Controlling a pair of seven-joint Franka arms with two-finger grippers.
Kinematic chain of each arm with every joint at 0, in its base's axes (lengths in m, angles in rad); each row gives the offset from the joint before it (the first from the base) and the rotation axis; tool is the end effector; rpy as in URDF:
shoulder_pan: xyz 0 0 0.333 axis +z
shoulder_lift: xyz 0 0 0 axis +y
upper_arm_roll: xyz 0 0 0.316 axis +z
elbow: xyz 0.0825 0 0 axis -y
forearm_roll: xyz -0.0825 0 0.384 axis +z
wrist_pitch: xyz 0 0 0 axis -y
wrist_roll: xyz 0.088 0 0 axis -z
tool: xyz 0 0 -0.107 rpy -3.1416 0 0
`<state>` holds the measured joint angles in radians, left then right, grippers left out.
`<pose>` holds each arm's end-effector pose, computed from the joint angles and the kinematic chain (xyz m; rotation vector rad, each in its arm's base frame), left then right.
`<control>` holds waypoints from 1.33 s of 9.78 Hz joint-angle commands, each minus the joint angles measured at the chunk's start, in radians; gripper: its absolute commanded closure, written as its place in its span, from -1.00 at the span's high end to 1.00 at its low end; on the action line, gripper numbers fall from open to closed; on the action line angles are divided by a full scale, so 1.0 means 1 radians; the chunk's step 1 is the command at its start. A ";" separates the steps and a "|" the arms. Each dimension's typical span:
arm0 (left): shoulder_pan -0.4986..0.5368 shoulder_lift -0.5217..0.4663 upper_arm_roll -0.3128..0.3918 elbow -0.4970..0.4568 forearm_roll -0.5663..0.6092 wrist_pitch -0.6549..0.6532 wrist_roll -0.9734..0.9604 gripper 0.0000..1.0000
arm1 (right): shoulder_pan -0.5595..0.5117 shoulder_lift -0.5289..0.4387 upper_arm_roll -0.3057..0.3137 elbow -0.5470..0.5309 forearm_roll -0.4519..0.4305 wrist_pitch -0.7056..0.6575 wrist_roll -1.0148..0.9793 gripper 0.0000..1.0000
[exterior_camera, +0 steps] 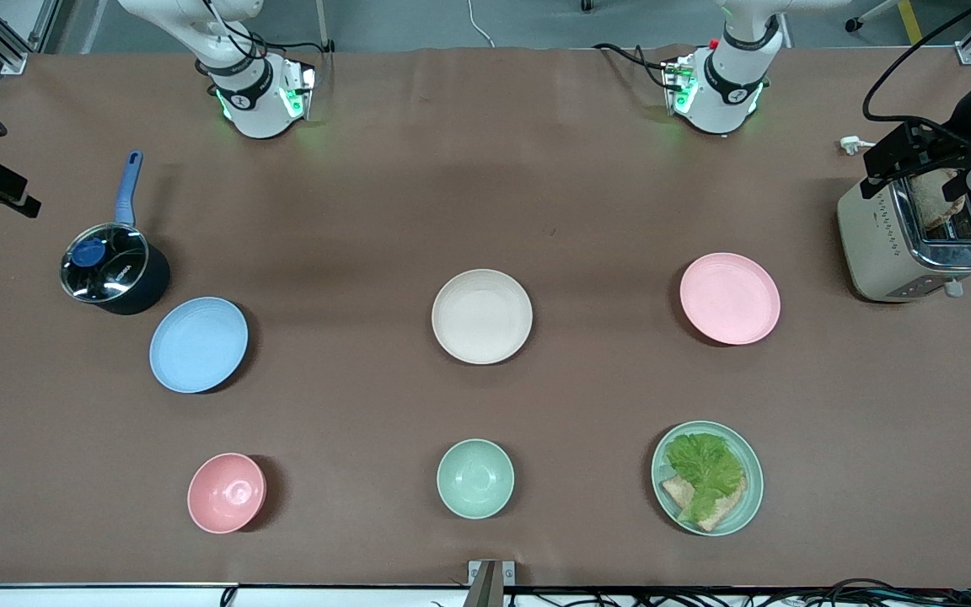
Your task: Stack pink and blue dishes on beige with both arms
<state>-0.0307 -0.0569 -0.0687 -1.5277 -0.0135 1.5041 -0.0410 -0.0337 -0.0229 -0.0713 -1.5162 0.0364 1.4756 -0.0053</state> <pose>0.5269 -0.0553 0.6695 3.1279 -0.0930 0.0507 0.5352 -0.0527 0.6543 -3.0991 0.1497 0.0243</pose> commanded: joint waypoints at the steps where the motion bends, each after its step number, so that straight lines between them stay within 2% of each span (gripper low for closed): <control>1: -0.011 -0.009 0.009 -0.039 0.007 -0.005 0.009 1.00 | -0.009 -0.014 0.007 -0.018 -0.012 0.000 -0.010 1.00; 3: -0.011 -0.015 0.007 -0.037 0.004 -0.005 0.006 1.00 | -0.011 -0.011 0.007 -0.009 -0.013 0.006 -0.012 1.00; 5: -0.008 -0.006 0.010 -0.040 0.003 -0.012 0.012 1.00 | -0.012 0.035 0.008 -0.006 -0.016 0.031 -0.012 1.00; 7: 0.001 -0.008 0.010 -0.058 0.000 -0.010 -0.006 1.00 | -0.082 0.121 0.008 -0.040 0.052 0.081 -0.182 1.00; 8: 0.005 -0.008 0.039 -0.090 -0.017 0.011 0.010 1.00 | -0.086 0.165 -0.030 -0.080 0.110 0.148 -0.224 1.00; 9: -0.001 -0.008 0.081 -0.141 -0.041 0.051 0.013 1.00 | -0.081 0.222 -0.054 -0.122 0.121 0.246 -0.275 1.00; 11: 0.005 -0.005 0.110 -0.279 -0.072 0.137 0.097 1.00 | -0.107 0.341 -0.067 -0.171 0.160 0.369 -0.417 1.00; 13: 0.005 0.003 0.153 -0.449 -0.121 0.337 0.176 1.00 | -0.109 0.458 -0.099 -0.231 0.284 0.487 -0.516 1.00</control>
<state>-0.0244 -0.0471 0.0583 -1.8372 -0.1028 1.7315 0.0832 -0.1368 0.3843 -0.1572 -1.7158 0.2507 1.9094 -0.4588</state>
